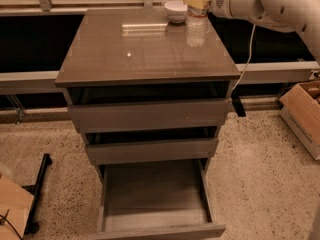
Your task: Pick water bottle from bottom drawer and place on counter
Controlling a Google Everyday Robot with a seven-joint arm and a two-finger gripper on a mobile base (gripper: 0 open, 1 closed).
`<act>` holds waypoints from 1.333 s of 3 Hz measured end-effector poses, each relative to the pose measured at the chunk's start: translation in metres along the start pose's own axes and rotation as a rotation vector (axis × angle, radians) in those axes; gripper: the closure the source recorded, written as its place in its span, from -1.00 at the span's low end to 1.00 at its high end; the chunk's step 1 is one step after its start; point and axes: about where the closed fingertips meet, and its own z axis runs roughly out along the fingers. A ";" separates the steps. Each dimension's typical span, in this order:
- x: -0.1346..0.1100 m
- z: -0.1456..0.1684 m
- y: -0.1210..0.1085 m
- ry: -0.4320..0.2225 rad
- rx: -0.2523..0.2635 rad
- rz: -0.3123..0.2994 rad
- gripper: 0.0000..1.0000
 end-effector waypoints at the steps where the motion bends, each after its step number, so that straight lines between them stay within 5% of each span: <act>1: 0.016 0.012 -0.026 0.026 0.025 0.049 1.00; 3: 0.047 0.024 -0.068 0.045 0.063 0.110 1.00; 4: 0.055 0.024 -0.077 0.021 0.074 0.107 0.65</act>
Offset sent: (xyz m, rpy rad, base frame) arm 0.0540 -0.0555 -0.0664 0.0486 0.1362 -0.0959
